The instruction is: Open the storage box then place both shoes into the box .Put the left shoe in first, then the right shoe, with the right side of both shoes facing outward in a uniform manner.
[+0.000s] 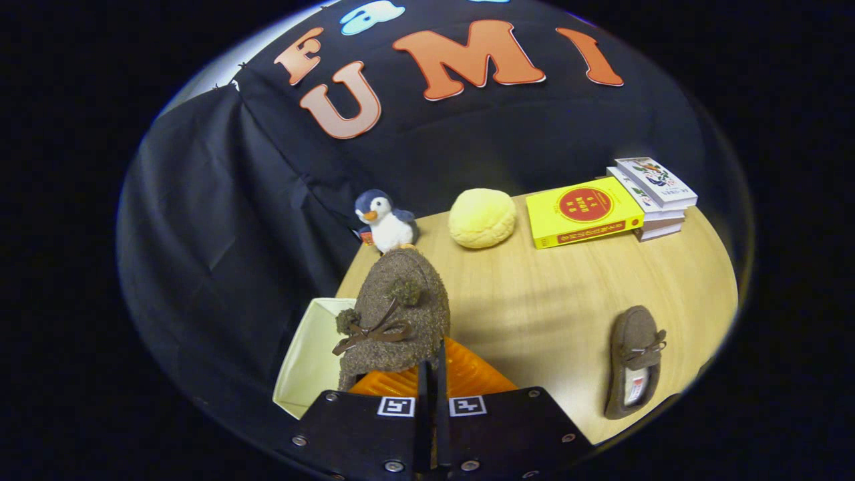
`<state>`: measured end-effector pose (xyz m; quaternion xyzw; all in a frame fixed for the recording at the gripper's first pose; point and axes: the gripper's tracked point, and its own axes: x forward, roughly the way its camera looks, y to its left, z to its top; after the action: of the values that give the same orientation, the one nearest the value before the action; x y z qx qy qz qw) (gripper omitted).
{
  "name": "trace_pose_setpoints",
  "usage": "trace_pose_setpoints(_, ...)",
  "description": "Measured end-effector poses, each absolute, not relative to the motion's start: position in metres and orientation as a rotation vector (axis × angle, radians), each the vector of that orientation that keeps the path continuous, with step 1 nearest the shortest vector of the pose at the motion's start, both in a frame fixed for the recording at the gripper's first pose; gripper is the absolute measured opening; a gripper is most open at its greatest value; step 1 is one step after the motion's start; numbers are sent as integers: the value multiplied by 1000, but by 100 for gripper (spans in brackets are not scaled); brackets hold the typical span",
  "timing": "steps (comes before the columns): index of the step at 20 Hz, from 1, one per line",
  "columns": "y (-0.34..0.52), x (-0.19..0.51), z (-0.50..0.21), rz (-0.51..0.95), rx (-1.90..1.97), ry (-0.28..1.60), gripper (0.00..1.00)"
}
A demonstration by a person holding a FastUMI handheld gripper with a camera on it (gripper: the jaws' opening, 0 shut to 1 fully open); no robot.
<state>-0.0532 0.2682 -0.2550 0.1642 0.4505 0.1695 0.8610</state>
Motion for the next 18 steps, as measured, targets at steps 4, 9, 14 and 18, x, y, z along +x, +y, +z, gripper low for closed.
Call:
trace_pose_setpoints(4,317,-60,-248,408,322,974,4)
trace_pose_setpoints(9,385,-76,-271,466,281,1056,4)
trace_pose_setpoints(14,425,-92,-305,463,232,1153,5)
trace_pose_setpoints(18,446,-101,-329,457,175,1235,5)
